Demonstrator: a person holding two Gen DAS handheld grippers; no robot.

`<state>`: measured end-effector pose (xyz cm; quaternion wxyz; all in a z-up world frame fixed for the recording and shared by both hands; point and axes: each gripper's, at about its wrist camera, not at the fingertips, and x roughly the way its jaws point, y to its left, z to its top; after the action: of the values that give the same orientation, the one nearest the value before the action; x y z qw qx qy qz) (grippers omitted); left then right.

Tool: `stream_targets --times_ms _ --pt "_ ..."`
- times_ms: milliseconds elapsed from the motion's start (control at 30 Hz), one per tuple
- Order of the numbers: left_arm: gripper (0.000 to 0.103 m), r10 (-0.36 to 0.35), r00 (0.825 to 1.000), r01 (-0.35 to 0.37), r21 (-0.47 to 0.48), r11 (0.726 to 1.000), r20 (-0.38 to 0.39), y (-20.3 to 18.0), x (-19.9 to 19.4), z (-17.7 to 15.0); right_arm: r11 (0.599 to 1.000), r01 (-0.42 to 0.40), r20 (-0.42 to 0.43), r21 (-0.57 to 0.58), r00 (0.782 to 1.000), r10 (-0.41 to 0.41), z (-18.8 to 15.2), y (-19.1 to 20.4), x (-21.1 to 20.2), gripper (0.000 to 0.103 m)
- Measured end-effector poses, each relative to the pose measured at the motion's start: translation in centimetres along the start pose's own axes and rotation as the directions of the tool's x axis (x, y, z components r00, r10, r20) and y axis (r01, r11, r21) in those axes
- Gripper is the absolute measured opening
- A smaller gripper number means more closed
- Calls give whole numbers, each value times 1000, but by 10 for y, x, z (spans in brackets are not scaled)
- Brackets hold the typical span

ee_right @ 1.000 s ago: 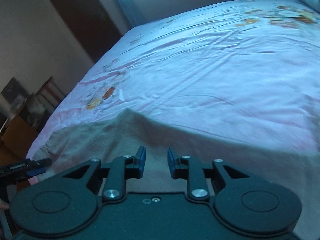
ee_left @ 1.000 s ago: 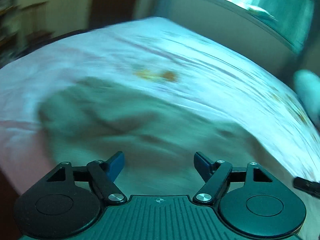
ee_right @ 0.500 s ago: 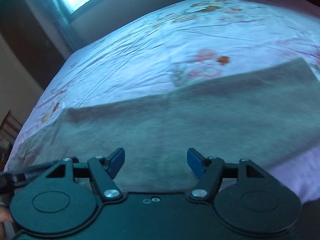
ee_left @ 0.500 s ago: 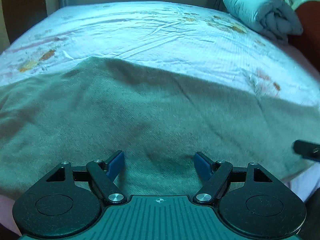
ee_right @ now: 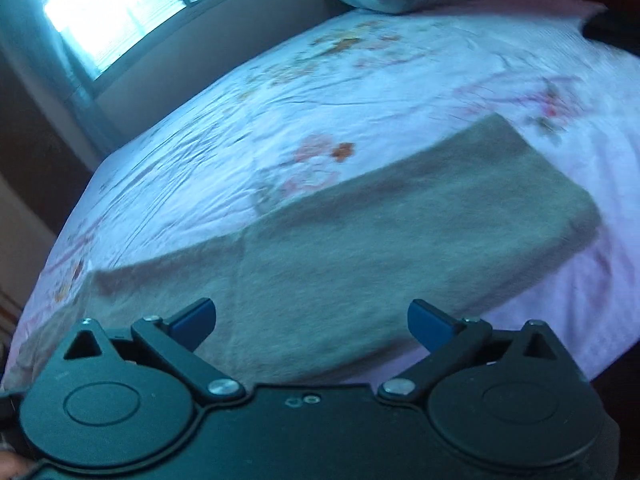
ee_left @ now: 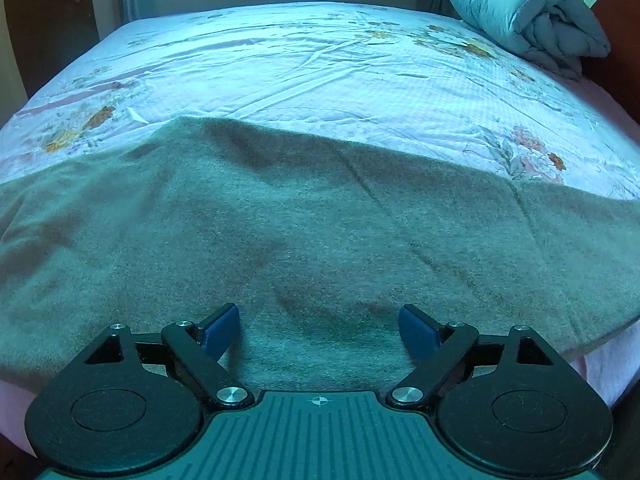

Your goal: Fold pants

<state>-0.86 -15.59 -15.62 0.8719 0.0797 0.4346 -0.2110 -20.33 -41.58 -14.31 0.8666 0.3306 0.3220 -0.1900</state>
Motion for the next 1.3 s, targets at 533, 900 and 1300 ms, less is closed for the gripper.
stream_targets --times_ms 533,900,1300 --pt "87 -168 985 166 80 983 29 -51 -12 16 880 27 57 474 997 -61 -4 -131 -23 44" --pt "87 -187 982 188 138 972 -23 -100 11 9 803 7 111 596 990 -91 11 -157 -1 20" --pt "87 -174 984 181 235 955 -47 -117 17 0 952 -107 292 287 956 20 41 -81 -31 7"
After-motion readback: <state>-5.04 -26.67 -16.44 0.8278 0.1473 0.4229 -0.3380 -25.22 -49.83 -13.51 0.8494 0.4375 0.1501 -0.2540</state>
